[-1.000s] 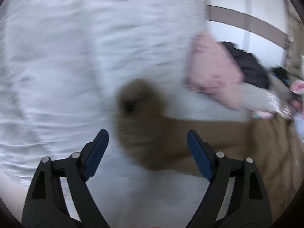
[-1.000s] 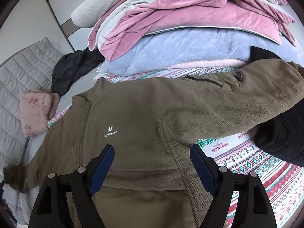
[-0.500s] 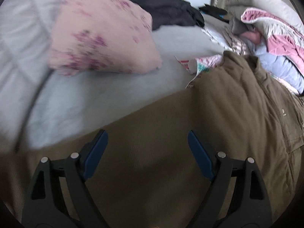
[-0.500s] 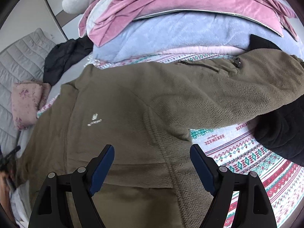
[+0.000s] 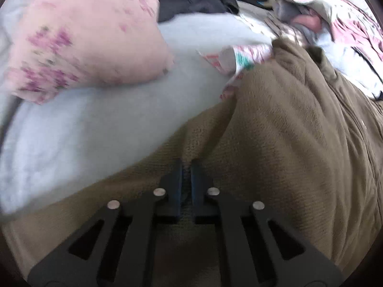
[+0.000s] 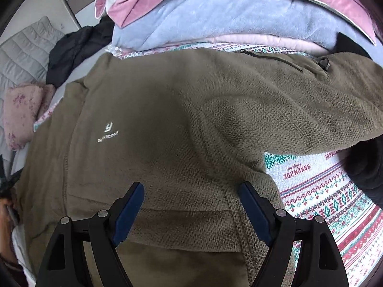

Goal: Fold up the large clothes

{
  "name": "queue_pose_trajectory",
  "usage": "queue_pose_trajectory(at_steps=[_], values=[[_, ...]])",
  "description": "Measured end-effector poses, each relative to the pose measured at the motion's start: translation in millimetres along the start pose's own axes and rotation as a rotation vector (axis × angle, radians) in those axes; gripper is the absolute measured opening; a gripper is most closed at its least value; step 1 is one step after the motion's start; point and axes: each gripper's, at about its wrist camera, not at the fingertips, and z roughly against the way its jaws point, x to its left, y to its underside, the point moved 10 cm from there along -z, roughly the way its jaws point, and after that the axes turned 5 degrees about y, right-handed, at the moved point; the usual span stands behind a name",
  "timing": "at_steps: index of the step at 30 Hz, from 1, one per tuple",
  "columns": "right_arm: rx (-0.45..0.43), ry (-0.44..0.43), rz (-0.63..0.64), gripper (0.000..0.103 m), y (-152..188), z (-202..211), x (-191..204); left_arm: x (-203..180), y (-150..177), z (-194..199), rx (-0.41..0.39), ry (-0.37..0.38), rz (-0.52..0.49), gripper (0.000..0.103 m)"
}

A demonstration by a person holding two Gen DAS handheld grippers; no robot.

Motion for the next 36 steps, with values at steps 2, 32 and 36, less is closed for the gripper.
queue_pose_trajectory(at_steps=[2, 32, 36], values=[[-0.010, 0.000, 0.009, 0.083, 1.0, 2.9, 1.6, 0.8, -12.3, 32.7, -0.120, -0.050, 0.021, 0.005], [-0.121, -0.003, 0.299, 0.083, 13.3, 29.4, -6.0, -68.9, 79.3, 97.9, 0.021, -0.039, 0.180, 0.083], [-0.062, -0.090, 0.285, 0.083, 42.0, 59.8, -20.1, -99.9, 126.4, 151.5, 0.112, 0.147, 0.162, 0.083]])
